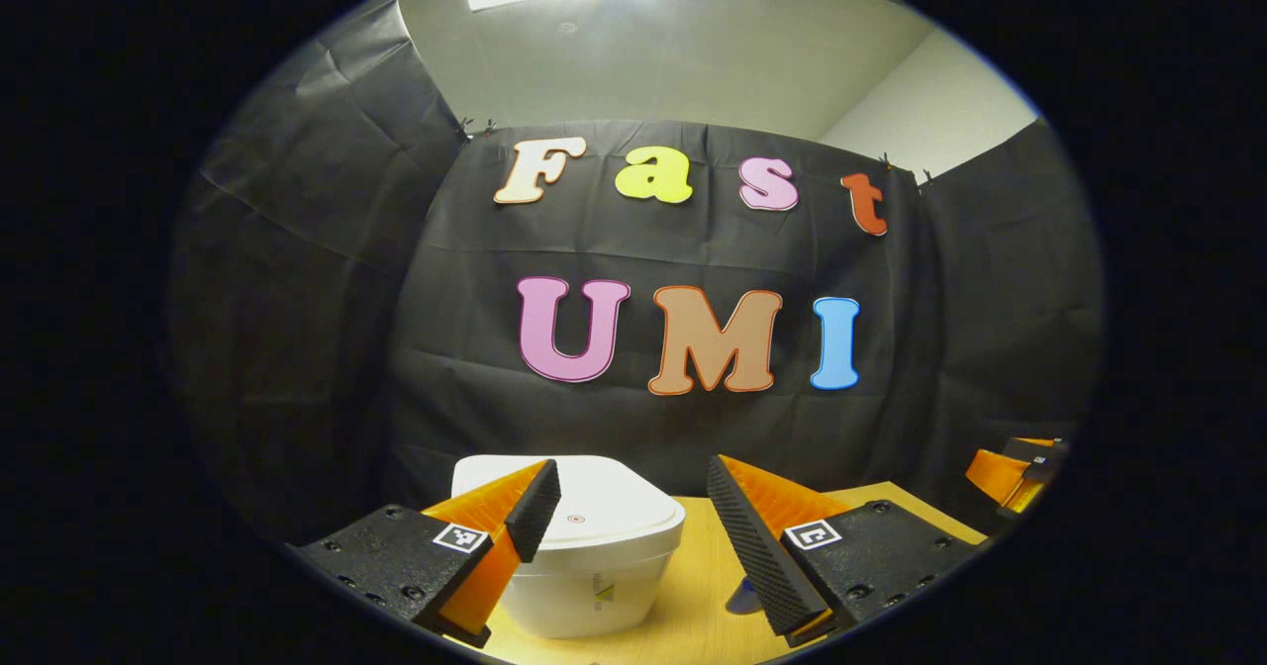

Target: Press the lid of the desktop garbage bin to open it, pick up the crumpled paper on the desktop and throw it into the bin, then pick up the pop can on the desktop and drop it into the bin, and finally close the garbage bin lid.

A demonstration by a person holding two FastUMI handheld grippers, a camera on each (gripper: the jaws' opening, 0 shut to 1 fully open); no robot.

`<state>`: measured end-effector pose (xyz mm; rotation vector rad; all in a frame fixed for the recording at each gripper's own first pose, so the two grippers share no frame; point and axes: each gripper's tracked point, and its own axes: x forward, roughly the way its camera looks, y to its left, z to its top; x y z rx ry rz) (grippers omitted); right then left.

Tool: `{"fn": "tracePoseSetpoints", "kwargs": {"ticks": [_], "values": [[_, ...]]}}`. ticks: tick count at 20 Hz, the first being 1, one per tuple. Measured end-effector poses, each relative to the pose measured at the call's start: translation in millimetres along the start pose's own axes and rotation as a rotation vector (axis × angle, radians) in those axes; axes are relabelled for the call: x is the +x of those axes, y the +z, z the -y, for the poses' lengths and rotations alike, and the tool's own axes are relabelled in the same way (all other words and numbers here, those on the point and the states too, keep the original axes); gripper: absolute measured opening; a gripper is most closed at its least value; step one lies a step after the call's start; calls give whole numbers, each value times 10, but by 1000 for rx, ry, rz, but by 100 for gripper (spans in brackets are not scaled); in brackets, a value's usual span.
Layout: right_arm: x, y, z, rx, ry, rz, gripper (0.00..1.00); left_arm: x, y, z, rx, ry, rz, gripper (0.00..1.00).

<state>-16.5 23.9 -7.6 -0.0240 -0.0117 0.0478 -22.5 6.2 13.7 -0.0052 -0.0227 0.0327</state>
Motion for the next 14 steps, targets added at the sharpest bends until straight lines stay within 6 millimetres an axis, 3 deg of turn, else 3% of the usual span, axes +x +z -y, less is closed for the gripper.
{"fn": "tracePoseSetpoints", "kwargs": {"ticks": [6,14], "values": [[0,56,-16,-23,-11,33,96,46,42,-93,27,24,48,93],[29,-25,24,-22,-21,14,96,64,-128,-105,41,33,-14,93]]}}
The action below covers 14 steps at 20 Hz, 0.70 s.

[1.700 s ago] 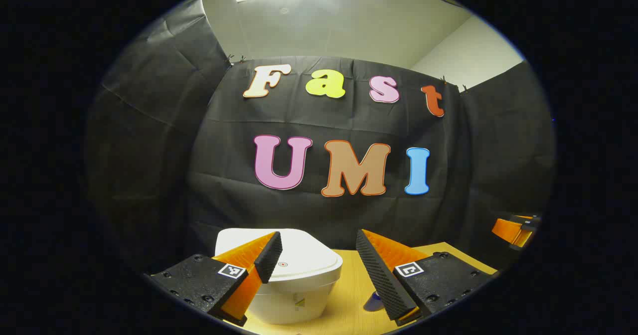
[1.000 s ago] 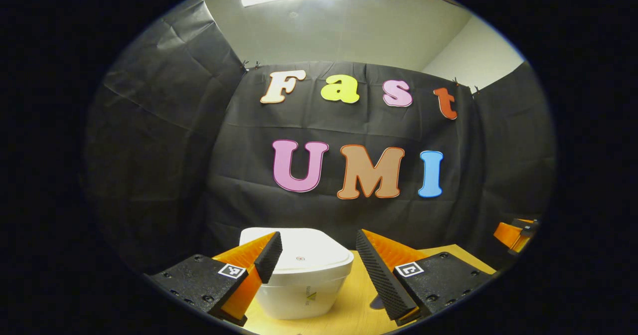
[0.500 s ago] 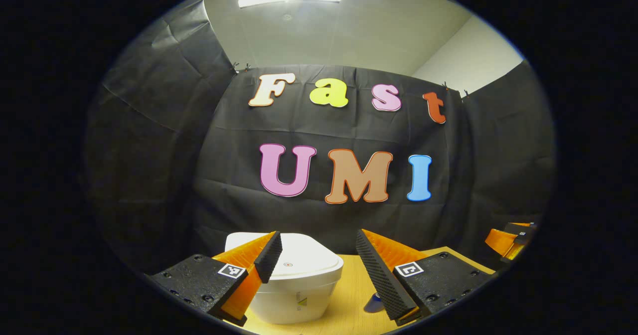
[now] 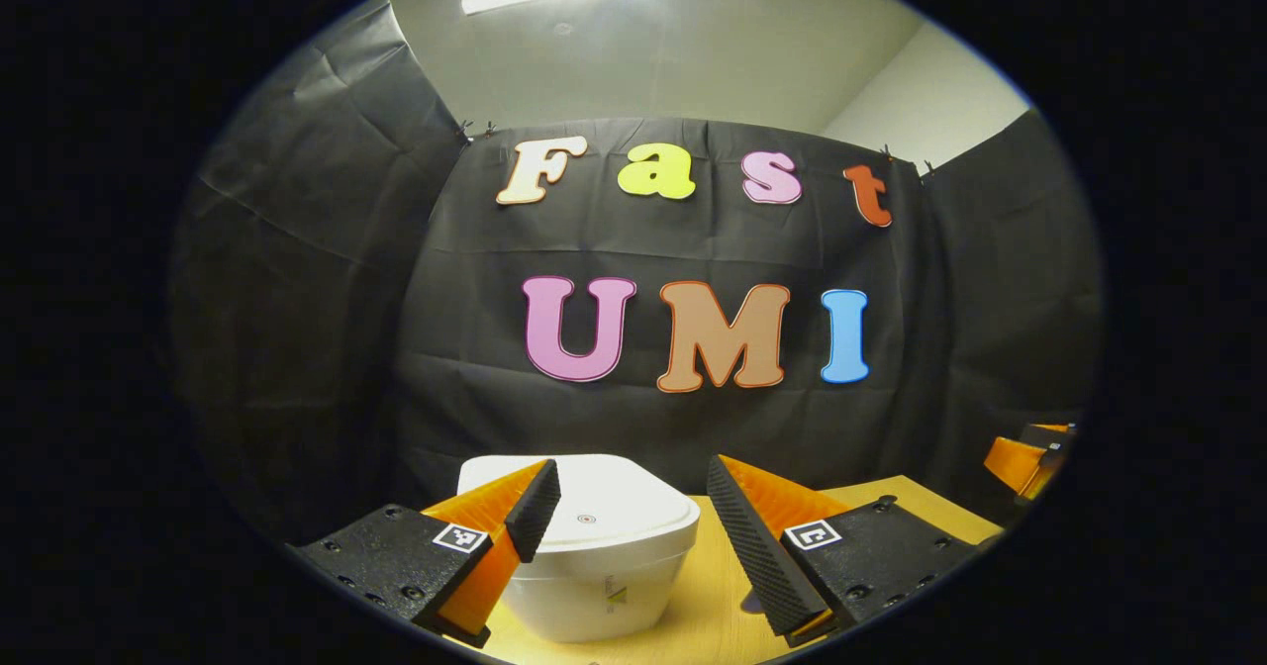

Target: Press the lid of the desktop garbage bin to open it, pick up the crumpled paper on the desktop and throw it into the bin, then pick up the pop can on the desktop and drop it into the bin, and finally close the garbage bin lid.

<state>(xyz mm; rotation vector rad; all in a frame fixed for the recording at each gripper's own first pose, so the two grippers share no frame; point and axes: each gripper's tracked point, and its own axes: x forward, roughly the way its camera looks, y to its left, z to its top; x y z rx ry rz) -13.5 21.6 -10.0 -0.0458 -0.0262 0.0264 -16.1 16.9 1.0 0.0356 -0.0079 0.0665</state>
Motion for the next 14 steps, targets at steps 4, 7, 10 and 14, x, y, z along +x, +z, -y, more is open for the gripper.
{"fn": "tracePoseSetpoints", "kwargs": {"ticks": [4,7,10,14], "values": [[10,-14,11,-3,-2,-1,96,7,-7,-21,0,6,1,93],[29,-34,2,0,0,-4,96,34,-26,-19,0,6,-3,93],[59,-20,-3,-6,0,-3,96,70,-44,-42,4,13,-6,93],[98,-34,-14,-1,8,-7,96,119,-35,-73,31,22,-3,93]]}}
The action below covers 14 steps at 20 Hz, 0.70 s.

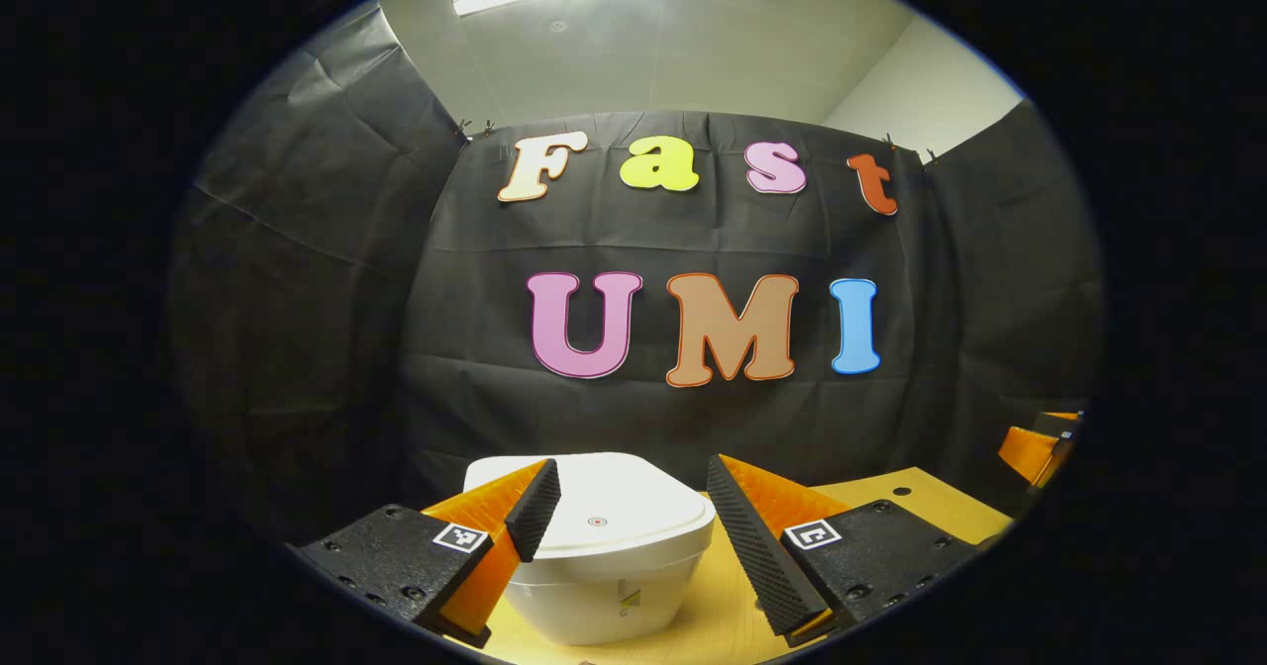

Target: Press the lid of the desktop garbage bin to open it, pick up the crumpled paper on the desktop and throw it into the bin, then pick up the pop can on the desktop and drop it into the bin, and finally close the garbage bin lid.

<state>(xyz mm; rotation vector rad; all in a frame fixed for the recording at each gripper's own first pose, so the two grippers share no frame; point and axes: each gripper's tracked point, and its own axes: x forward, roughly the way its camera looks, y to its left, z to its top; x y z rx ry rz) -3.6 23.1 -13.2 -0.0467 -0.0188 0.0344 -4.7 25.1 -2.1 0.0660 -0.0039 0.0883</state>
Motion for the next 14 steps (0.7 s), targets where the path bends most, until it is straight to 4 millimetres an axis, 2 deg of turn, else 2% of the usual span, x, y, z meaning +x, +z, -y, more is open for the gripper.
{"fn": "tracePoseSetpoints", "kwargs": {"ticks": [2,3,4,11,13,14], "values": [[27,12,2,1,0,2,96,30,4,-8,13,3,7,81],[28,13,-4,-1,0,4,96,59,2,-11,19,2,7,71],[41,15,-6,-5,-1,4,96,74,-16,-1,29,-3,1,69],[78,36,-14,-19,-13,7,96,243,-122,-155,73,37,-6,13],[69,38,-8,-23,-22,5,96,311,-209,-150,71,29,-21,0],[73,48,3,-28,-29,5,96,341,-266,-160,68,28,-33,0]]}}
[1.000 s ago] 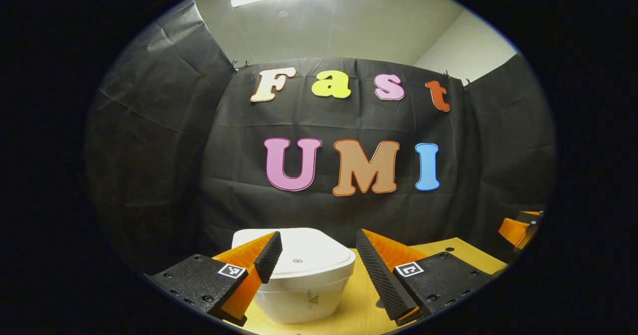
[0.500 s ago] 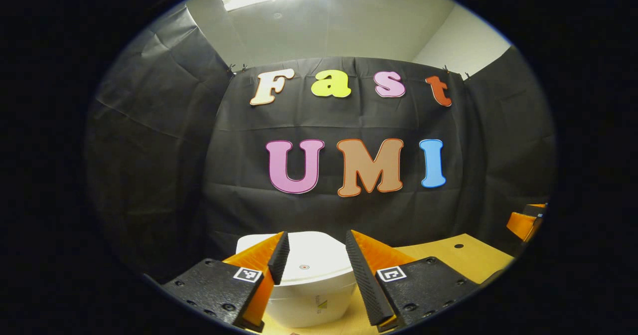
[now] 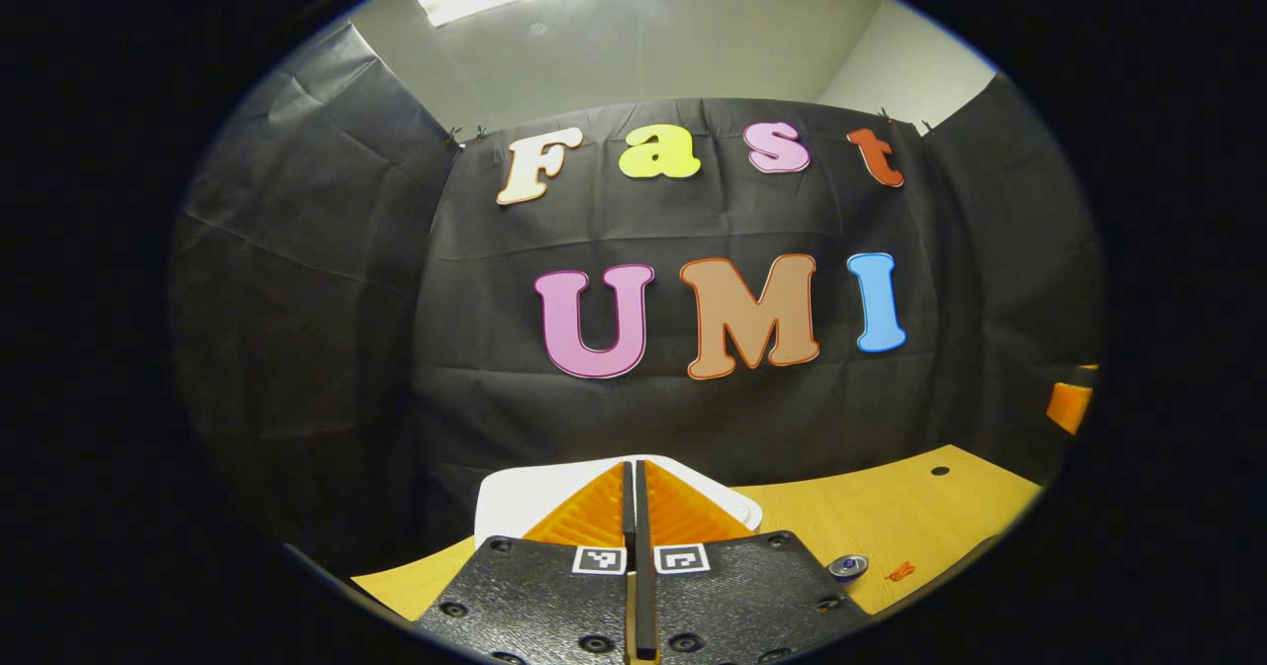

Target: Press the lid of the desktop garbage bin to open it, pick up the crumpled paper on the desktop and throw it into the bin, then pick up the pop can on the desktop and drop it into the bin, and finally close the garbage bin lid.

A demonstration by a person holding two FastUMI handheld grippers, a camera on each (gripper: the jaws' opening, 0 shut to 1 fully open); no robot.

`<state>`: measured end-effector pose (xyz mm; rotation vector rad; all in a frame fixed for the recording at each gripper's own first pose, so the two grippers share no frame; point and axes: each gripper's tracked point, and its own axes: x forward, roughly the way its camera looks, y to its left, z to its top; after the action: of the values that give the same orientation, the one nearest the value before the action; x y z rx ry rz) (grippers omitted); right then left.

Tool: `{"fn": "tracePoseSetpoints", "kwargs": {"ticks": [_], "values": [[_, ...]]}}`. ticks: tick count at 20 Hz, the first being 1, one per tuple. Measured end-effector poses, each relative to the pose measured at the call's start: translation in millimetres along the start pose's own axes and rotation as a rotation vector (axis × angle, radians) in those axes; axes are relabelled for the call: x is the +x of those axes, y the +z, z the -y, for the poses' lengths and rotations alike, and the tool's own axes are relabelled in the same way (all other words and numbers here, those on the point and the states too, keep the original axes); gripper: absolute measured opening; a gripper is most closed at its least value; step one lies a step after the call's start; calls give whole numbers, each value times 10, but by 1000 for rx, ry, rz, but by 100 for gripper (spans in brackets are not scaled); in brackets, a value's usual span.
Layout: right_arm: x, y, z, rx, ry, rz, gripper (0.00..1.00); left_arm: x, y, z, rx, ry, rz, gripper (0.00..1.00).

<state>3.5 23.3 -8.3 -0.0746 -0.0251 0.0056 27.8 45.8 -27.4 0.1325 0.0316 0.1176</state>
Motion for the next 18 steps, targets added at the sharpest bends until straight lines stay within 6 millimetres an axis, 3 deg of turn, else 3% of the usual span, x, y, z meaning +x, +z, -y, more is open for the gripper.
{"fn": "tracePoseSetpoints", "kwargs": {"ticks": [7,8,14,18], "values": [[-37,-99,16,-23,-26,-32,96,80,-518,-89,-50,22,-155,0],[-44,-122,32,-31,-33,-39,96,84,-455,-72,-44,10,-123,0],[-51,-310,31,-41,-33,-94,96,81,-553,-74,22,23,-119,0],[-44,-353,9,-51,-25,-111,96,67,-549,-64,-23,16,-103,0]]}}
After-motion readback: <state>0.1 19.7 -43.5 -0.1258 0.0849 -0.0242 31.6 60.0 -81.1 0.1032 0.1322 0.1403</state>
